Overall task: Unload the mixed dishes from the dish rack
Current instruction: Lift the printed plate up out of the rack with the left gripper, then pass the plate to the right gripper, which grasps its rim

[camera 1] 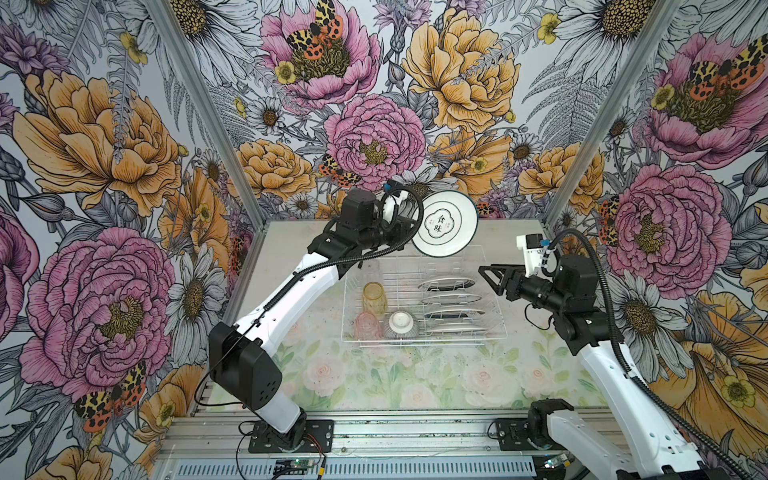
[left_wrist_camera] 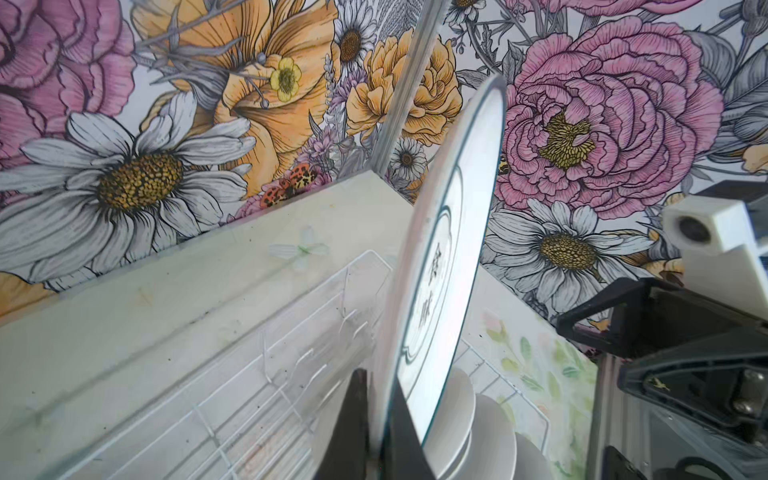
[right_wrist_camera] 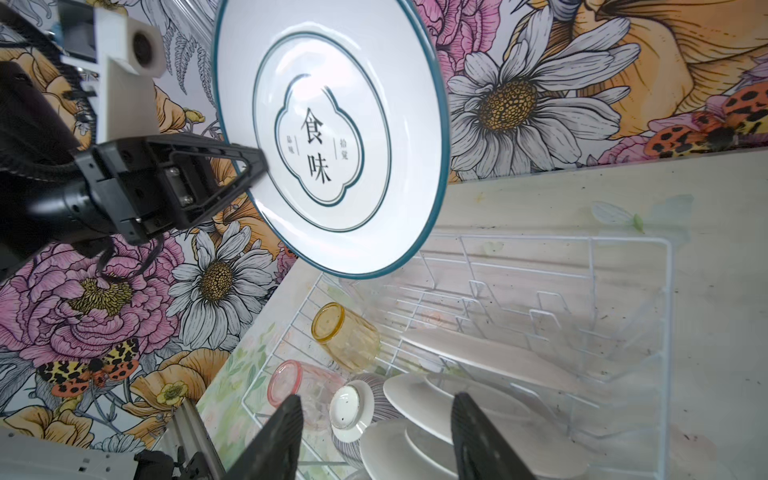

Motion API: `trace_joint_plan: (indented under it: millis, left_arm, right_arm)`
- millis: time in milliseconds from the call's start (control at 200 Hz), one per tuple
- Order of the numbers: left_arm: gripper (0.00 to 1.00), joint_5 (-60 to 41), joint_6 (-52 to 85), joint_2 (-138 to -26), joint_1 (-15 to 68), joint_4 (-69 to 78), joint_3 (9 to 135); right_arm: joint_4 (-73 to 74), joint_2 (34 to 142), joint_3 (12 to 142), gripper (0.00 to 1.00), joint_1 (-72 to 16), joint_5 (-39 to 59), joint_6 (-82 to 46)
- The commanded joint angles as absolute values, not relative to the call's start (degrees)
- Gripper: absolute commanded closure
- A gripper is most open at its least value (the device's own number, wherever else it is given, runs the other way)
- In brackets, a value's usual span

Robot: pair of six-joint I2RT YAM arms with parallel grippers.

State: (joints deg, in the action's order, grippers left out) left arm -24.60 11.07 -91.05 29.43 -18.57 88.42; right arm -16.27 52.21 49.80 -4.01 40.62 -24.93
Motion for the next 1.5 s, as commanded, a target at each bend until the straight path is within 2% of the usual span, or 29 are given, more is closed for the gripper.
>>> trace_joint_plan:
  millis: [0, 110, 255, 595, 1071, 1311, 1446, 1496]
  left_arm:
    - [1.0, -35.45, 24.8, -88.46, 27.99, -4.87, 84.67]
    - [1.0, -39.15, 30.15, -88.92, 28.22, 1.35, 81.92]
    - [1.0, -39.3, 32.86, -89.12, 29.29, 4.43, 79.18]
    - [1.0, -39.8, 37.17, -90.11, 30.6, 10.24, 75.25]
    - [1.0, -40.74, 38.86, -94.01, 33.92, 12.83, 76.43]
    - [1.0, -40.44, 38.47, -95.55, 34.85, 12.56, 77.56]
    - [1.0, -40.6, 38.57, -95.99, 34.98, 12.52, 78.17]
    - [0.98, -40.56, 38.42, -96.05, 35.06, 12.33, 78.33]
  right_arm:
    - [-10.82, 51.81, 48.16, 0.41, -3.17, 45.08, -28.15]
    - [-4.73, 52.69, 45.86, 0.41, -2.58, 47.21, -32.31]
    - [11.86, 54.53, 40.97, 0.43, -0.99, 50.75, -43.54]
    - [25.86, 57.8, 38.53, 0.43, 0.11, 51.28, -52.19]
    - [40.1, 64.1, 37.66, 0.6, 1.07, 51.02, -61.15]
    - [40.01, 65.47, 37.79, 0.81, 1.1, 51.26, -61.88]
    - [38.93, 65.09, 38.09, 1.0, 1.06, 50.79, -61.8]
    - [38.41, 64.89, 38.4, 1.0, 1.23, 50.67, -61.61]
